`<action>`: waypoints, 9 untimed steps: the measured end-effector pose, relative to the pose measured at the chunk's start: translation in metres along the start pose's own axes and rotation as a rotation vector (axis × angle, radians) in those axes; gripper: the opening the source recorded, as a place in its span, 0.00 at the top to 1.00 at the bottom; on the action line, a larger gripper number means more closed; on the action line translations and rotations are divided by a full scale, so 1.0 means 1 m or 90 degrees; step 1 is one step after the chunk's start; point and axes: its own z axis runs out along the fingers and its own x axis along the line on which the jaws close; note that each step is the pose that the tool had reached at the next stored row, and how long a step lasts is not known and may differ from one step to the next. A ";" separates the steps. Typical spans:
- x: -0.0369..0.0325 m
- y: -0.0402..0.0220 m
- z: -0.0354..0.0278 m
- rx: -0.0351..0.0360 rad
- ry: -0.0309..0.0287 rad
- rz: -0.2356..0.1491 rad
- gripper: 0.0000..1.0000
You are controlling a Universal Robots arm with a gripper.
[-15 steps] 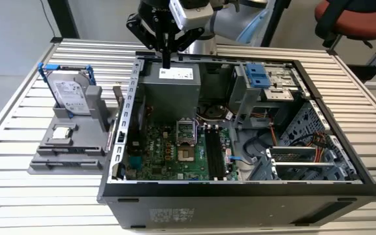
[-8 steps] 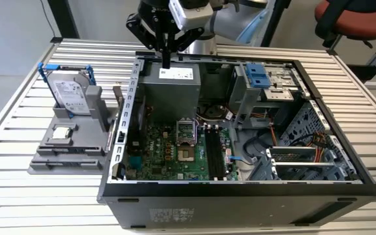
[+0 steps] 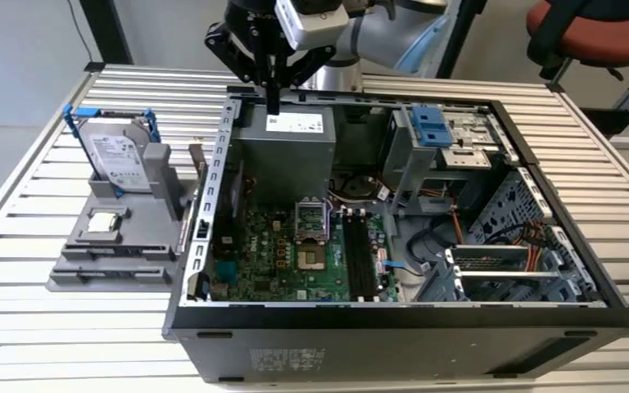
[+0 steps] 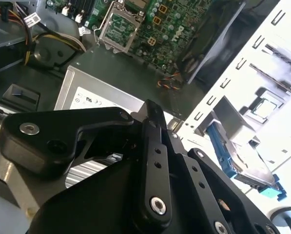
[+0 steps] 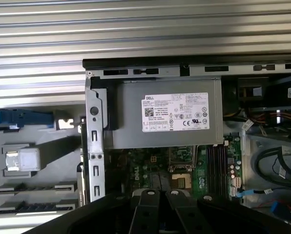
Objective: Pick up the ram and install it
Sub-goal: 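Reach for the ram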
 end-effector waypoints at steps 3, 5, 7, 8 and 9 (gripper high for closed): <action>0.0045 -0.0003 -0.0001 0.0000 0.0000 0.000 1.00; 0.0074 -0.0005 -0.0001 0.0000 0.0000 0.000 1.00; 0.0105 -0.0007 -0.0002 -0.0001 0.0000 -0.001 1.00; 0.0120 -0.0009 -0.0003 0.0000 0.0000 -0.001 1.00; 0.0137 -0.0010 -0.0003 0.0000 0.0000 -0.001 1.00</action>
